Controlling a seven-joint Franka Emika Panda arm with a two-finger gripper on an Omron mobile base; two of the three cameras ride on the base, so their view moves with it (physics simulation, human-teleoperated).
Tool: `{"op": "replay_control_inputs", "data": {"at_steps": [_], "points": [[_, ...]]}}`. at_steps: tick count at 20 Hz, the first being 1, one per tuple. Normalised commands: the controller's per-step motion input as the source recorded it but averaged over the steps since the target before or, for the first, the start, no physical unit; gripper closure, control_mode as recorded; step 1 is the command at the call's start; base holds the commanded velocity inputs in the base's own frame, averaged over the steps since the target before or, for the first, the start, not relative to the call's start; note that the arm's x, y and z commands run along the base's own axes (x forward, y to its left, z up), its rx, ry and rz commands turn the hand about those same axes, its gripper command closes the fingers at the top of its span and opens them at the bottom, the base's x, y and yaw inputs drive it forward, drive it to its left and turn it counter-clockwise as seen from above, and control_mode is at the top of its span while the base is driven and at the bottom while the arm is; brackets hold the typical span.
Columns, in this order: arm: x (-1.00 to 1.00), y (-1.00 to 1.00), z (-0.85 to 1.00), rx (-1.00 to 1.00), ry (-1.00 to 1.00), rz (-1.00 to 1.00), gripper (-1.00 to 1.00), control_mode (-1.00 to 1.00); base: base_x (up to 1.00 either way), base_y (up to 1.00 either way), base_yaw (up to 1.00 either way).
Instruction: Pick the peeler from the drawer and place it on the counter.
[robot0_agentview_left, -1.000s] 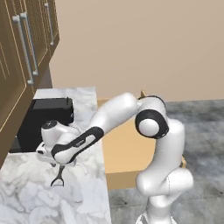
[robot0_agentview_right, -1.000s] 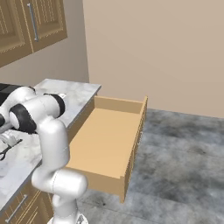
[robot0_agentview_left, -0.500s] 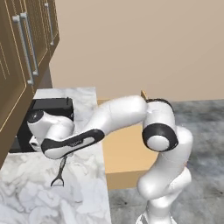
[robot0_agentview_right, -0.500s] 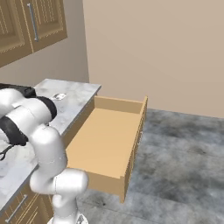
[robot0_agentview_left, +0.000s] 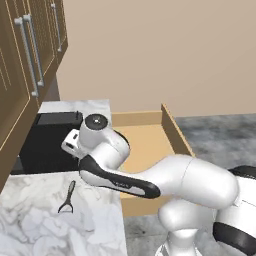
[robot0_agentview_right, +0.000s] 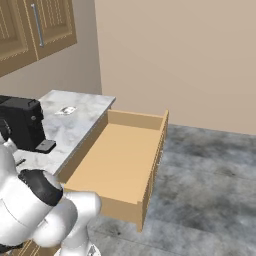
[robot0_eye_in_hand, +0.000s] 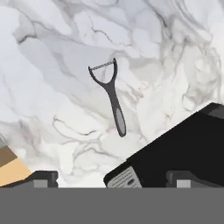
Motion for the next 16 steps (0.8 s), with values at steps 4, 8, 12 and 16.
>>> {"op": "replay_control_inputs", "data": {"at_steps": [4,8,12,16], "points": [[-0.37,-1.00,0.60,0.47,-0.20,0.00,-1.00,-1.00,0.00,0.00,0.00],[-0.48,-1.00,0.80,0.37,-0.21,0.00,-1.00,-1.00,0.00,0.00,0.00],[-0.44,-1.00,0.85,0.26,-0.15,0.00,-1.00,-1.00,0.00,0.00,0.00],[-0.31,-0.82,0.67,0.07,-0.03,-0.02,-1.00,-1.00,0.00,0.00,0.00]]}}
